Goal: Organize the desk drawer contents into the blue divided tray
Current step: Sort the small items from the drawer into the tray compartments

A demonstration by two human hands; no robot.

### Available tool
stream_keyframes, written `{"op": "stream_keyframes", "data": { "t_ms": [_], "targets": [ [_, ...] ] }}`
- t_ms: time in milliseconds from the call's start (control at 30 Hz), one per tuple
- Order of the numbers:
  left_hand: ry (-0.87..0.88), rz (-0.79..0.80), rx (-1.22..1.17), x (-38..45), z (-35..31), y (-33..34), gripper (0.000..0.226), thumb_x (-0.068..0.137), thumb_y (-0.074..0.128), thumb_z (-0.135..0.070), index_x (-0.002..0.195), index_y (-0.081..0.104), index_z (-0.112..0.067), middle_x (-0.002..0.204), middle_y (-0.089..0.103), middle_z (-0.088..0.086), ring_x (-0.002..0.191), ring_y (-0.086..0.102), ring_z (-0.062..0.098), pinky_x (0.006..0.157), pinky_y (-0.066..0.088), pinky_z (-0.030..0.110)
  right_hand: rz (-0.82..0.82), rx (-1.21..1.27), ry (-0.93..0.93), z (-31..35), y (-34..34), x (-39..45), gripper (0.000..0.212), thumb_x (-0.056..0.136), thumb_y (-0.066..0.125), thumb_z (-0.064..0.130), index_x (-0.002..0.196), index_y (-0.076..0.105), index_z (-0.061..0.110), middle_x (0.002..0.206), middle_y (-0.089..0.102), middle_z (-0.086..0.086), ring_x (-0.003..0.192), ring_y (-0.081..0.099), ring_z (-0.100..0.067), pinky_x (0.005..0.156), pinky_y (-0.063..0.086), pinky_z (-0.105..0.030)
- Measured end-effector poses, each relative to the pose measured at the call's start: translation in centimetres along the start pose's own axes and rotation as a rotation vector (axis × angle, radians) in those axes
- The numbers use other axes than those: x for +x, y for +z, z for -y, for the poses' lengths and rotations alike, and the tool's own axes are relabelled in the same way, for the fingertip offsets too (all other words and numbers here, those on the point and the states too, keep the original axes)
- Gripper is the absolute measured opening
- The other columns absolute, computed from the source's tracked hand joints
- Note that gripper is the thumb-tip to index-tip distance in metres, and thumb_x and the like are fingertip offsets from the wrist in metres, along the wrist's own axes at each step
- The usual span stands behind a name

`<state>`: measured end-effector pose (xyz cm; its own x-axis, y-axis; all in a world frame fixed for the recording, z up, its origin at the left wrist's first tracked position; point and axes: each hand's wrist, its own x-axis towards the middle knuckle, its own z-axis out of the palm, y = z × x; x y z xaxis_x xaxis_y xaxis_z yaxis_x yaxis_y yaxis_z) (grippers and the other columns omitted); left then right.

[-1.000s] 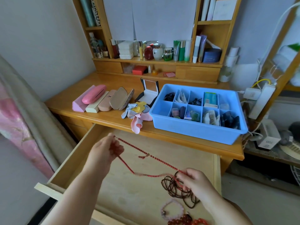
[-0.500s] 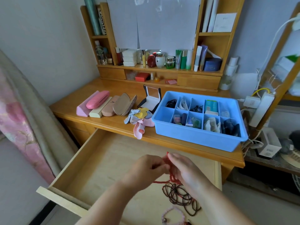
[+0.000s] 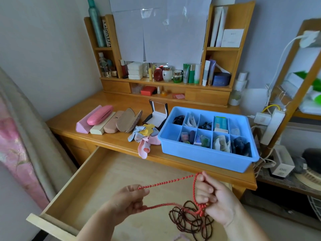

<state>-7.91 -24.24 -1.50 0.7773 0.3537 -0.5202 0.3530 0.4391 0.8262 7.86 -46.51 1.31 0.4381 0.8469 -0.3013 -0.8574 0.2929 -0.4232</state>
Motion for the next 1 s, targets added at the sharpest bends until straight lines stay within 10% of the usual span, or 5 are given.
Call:
{"op": "stream_keyframes", "data": {
  "t_ms": [233,500,600,700,1000],
  "targets": [
    [0.114,-0.446,-0.692,0.9,2.3,0.6,0.029,0.094,0.056,-0.023,0.069,0.043,-0.014,0.039,0.030,-0.004,0.031,0.034,0.009,0.052,0.056,0.031,-0.180,0.194,-0.151,-0.6,-0.8,0.1,0.021,0.084,0.057,0.024,0.068,0.059,0.009,0.049,0.038,0.007,0.036,0.034,-0.007,0.041,0.041,-0.023],
    [0.628,-0.343,0.871,-1.6,0.8,6.5,0.042,0.078,0.070,-0.038,0.054,0.039,-0.020,0.046,0.035,-0.005,0.046,0.031,0.010,0.044,0.022,0.019,-0.005,-0.163,-0.172,-2.3,1.4,0.6,0.033,0.085,0.057,0.020,0.111,0.066,0.003,0.094,0.068,-0.017,0.088,0.066,-0.029,0.086,0.047,-0.041],
    [0.705,-0.181,1.022,-2.9,-0.4,9.2,0.020,0.072,0.058,-0.033,0.061,0.043,-0.026,0.052,0.046,-0.007,0.050,0.040,0.010,0.048,0.031,0.023,0.012,-0.588,-0.133,-3.1,2.6,0.5,0.037,0.089,0.051,0.029,0.111,0.063,0.002,0.097,0.067,-0.020,0.084,0.063,-0.028,0.077,0.046,-0.035],
    [0.681,-0.380,1.190,-3.0,-1.4,9.7,0.023,0.072,0.058,-0.036,0.064,0.038,-0.028,0.057,0.052,-0.007,0.056,0.048,0.011,0.046,0.031,0.021,0.024,-0.789,0.008,-3.6,3.1,0.0,0.035,0.087,0.054,0.037,0.085,0.066,0.005,0.059,0.054,-0.008,0.046,0.045,-0.015,0.050,0.036,-0.026],
    [0.000,-0.240,-0.282,-0.7,0.3,4.1,0.014,0.092,0.053,-0.002,0.080,0.058,-0.007,0.054,0.049,0.006,0.051,0.054,0.018,0.059,0.057,0.032,-0.011,-0.205,0.085,-2.5,0.6,-0.9,0.026,0.085,0.054,0.025,0.067,0.057,0.007,0.044,0.034,0.005,0.035,0.027,-0.008,0.043,0.032,-0.022]
  ]
}}
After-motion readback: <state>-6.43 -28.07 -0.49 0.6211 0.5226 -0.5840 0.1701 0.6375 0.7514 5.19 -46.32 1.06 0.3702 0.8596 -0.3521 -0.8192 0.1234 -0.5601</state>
